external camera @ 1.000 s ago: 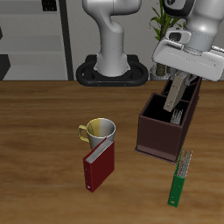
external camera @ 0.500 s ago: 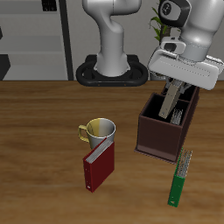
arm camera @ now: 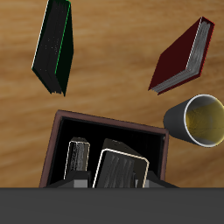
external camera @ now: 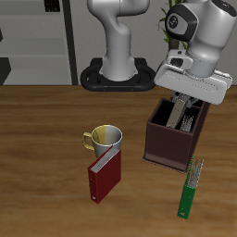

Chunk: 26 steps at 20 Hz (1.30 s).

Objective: Place the left yellow book into the left desk caddy's right compartment and place the right yellow book into the left desk caddy's right compartment and place the red book into the left desk caddy's left compartment

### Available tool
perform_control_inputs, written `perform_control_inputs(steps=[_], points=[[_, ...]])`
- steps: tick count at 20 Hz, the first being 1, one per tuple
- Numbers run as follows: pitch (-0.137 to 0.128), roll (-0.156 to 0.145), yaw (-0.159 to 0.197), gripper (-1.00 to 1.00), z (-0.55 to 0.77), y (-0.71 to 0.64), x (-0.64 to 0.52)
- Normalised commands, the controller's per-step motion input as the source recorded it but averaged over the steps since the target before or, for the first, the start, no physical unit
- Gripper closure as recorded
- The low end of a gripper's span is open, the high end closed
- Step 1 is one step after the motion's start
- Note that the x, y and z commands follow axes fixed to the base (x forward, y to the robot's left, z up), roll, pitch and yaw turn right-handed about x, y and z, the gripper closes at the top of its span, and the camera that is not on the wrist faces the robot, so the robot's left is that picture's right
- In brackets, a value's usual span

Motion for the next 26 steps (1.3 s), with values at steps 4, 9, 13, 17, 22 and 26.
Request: perform_control_inputs(steps=[4, 9, 13, 17, 22, 26], points=[[0.063, 0.032, -0.028, -1.00, -0.10, 0.07, -0.04], [0.001, 0.011, 0.016, -1.00, -0.06, -0.02, 0.03], [0.020, -0.003, 0.015, -1.00, -0.07, -0.11, 0.06], [-0.013, -0.007, 0.004, -1.00, 0.14, -0.07, -0.02], [-0.054, 0.011, 0.021, -1.00, 0.34, 0.02, -0.14], [-0.022, 0.007, 0.028, -1.00, 0.21, -0.14, -0.03]])
